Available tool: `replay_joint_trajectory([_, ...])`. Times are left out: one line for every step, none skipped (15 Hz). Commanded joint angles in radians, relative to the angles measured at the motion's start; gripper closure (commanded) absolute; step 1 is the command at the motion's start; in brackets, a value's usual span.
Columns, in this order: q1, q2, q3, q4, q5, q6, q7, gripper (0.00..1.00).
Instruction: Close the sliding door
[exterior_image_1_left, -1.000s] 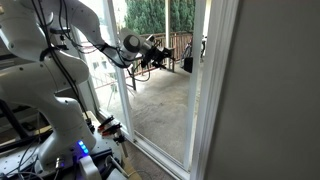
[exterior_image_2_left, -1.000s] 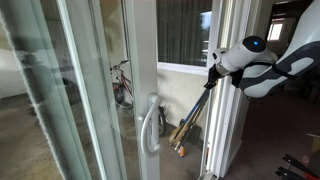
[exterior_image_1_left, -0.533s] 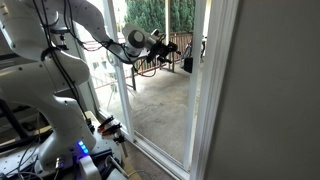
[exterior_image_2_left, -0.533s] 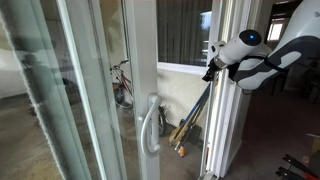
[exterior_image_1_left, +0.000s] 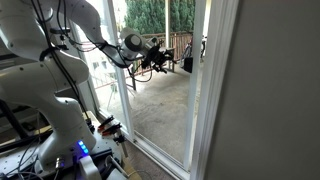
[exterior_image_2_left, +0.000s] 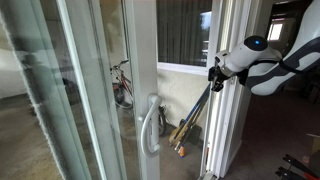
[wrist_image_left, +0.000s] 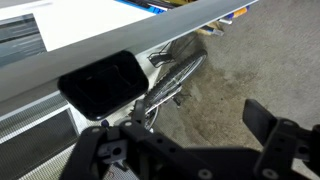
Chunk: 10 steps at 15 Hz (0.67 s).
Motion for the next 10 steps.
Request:
replay_joint_trajectory([0.035,0.008,-0.026,-0.021,-0.008,-0.013,-0.007,0.0])
replay_joint_trajectory([0.065,0.014,-0.047,-0.037,-0.012,-0.025,-0.01,0.0])
replay_joint_trajectory([0.085,0.017,-0.06,-0.046,-0.013,-0.033,-0.011,0.0])
replay_joint_trajectory([0.096,0.018,-0.066,-0.049,-0.014,-0.039,-0.01,0.0])
replay_joint_trajectory([0.098,0.018,-0.066,-0.05,-0.015,-0.04,-0.01,0.0])
replay_joint_trajectory([0.098,0.018,-0.066,-0.05,-0.015,-0.04,-0.01,0.0])
replay_joint_trajectory([0.098,0.018,-0.067,-0.05,-0.015,-0.041,-0.01,0.0])
replay_joint_trajectory([0.098,0.019,-0.068,-0.05,-0.015,-0.041,-0.01,0.0])
replay_joint_trajectory([0.098,0.019,-0.068,-0.05,-0.015,-0.041,-0.01,0.0])
replay_joint_trajectory([0.098,0.019,-0.068,-0.05,-0.015,-0.041,-0.01,0.0])
